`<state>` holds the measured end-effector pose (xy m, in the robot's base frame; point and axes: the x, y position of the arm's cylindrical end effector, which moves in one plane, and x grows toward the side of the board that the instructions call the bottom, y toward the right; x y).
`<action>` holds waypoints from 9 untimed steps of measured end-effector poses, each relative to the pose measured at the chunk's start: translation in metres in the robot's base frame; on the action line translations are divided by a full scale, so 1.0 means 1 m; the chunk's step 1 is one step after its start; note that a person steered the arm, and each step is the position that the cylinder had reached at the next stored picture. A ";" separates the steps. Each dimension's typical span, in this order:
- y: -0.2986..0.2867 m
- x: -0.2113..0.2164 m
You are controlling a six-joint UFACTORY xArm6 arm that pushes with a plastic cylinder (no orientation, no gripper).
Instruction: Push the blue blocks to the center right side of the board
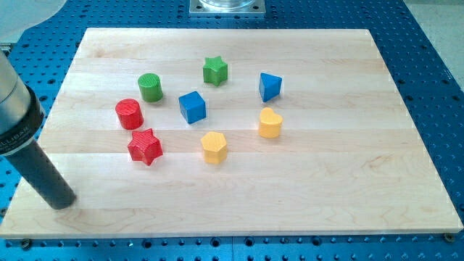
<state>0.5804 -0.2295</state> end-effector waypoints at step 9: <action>0.181 -0.157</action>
<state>0.4230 -0.0489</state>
